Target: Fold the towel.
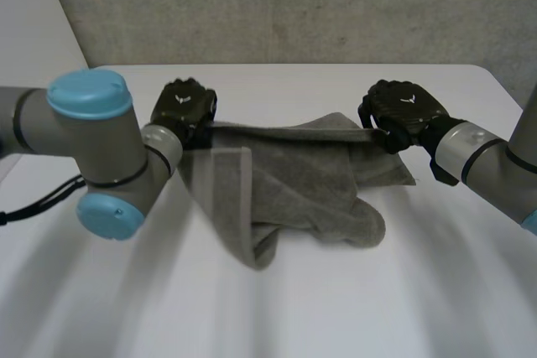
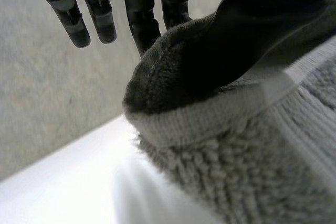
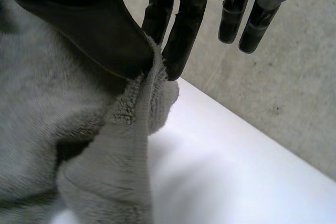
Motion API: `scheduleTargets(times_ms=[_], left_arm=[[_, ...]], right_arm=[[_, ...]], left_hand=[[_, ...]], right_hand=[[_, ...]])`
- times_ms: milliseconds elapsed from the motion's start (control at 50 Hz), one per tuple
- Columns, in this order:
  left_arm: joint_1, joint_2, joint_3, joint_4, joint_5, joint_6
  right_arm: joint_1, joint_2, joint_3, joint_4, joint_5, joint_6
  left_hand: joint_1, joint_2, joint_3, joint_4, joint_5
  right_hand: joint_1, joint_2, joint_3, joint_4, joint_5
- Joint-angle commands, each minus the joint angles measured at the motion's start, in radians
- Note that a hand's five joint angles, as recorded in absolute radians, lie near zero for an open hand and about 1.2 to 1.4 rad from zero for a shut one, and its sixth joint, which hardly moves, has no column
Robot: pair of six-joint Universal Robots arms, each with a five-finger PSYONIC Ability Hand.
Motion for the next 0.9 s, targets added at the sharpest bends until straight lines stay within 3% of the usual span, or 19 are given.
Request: scheduleTargets(times_ms=[20, 80, 120, 200, 240, 260, 300, 320, 400, 480, 560, 680, 780, 900], left_arm=[[0.025, -0.065, 0.17, 0.087, 0.121, 0.002], [0.031, -0.042, 0.255, 0.151, 0.127, 0.025], [0.033, 0.002, 0.273, 0.197, 0.127, 0.032], [0.039, 0.244, 0.195, 0.384, 0.137, 0.016], [0.045, 0.368, 0.084, 0.479, 0.169, -0.001], [0.045, 0.369, 0.083, 0.479, 0.169, -0.001], [0.053, 0.409, 0.032, 0.505, 0.209, -0.007], [0.062, 0.426, -0.019, 0.516, 0.256, -0.01], [0.111, 0.435, -0.222, 0.458, 0.385, -0.002], [0.131, 0.436, -0.355, 0.429, 0.414, 0.002], [0.165, 0.427, -0.548, 0.429, 0.419, 0.025], [0.197, 0.366, -0.649, 0.427, 0.416, 0.093], [0.186, 0.25, -0.67, 0.417, 0.396, 0.183], [0.174, 0.228, -0.664, 0.416, 0.347, 0.205]], right_arm=[[0.03, 0.045, -0.236, -0.039, 0.039, -0.106], [0.033, 0.027, -0.325, -0.069, 0.084, -0.097], [0.036, -0.065, -0.445, -0.163, 0.199, -0.007], [0.017, -0.154, -0.443, -0.263, 0.233, 0.142], [-0.033, -0.23, -0.365, -0.291, 0.175, 0.252], [-0.033, -0.231, -0.365, -0.291, 0.175, 0.252], [-0.073, -0.272, -0.235, -0.297, 0.089, 0.266], [-0.073, -0.272, -0.234, -0.297, 0.089, 0.266], [-0.075, -0.314, -0.017, -0.308, -0.028, 0.225], [-0.084, -0.321, 0.119, -0.309, -0.083, 0.145], [-0.113, -0.321, 0.296, -0.303, -0.16, 0.029], [-0.134, -0.282, 0.468, -0.287, -0.236, -0.108], [-0.133, -0.275, 0.52, -0.21, -0.235, -0.198], [-0.131, -0.278, 0.527, -0.128, -0.236, -0.246]], left_hand=[[0.14, 0.064, -0.049, -0.054, 0.088], [0.14, 0.064, -0.049, -0.054, 0.088], [0.14, 0.064, -0.049, -0.054, 0.088], [0.14, 0.064, -0.049, -0.054, 0.088], [0.14, 0.064, -0.049, -0.054, 0.088], [0.14, 0.064, -0.049, -0.054, 0.088], [0.14, 0.064, -0.049, -0.054, 0.088], [0.14, 0.064, -0.049, -0.054, 0.088], [0.14, 0.064, -0.049, -0.054, 0.088], [0.14, 0.064, -0.049, -0.054, 0.088], [0.14, 0.064, -0.049, -0.054, 0.088], [0.14, 0.064, -0.049, -0.054, 0.088], [0.14, 0.064, -0.049, -0.054, 0.088], [0.14, 0.064, -0.049, -0.054, 0.088]], right_hand=[[0.076, 0.08, -0.047, -0.076, 0.065], [0.076, 0.08, -0.047, -0.076, 0.065], [0.076, 0.08, -0.047, -0.076, 0.065], [0.076, 0.08, -0.047, -0.076, 0.065], [0.076, 0.08, -0.047, -0.076, 0.065], [0.076, 0.08, -0.047, -0.076, 0.065], [0.076, 0.08, -0.047, -0.076, 0.065], [0.076, 0.08, -0.047, -0.076, 0.065], [0.076, 0.08, -0.047, -0.076, 0.065], [0.076, 0.08, -0.047, -0.076, 0.065], [0.076, 0.08, -0.047, -0.076, 0.065], [0.076, 0.08, -0.047, -0.076, 0.065], [0.076, 0.08, -0.047, -0.076, 0.065], [0.076, 0.08, -0.047, -0.076, 0.065]])
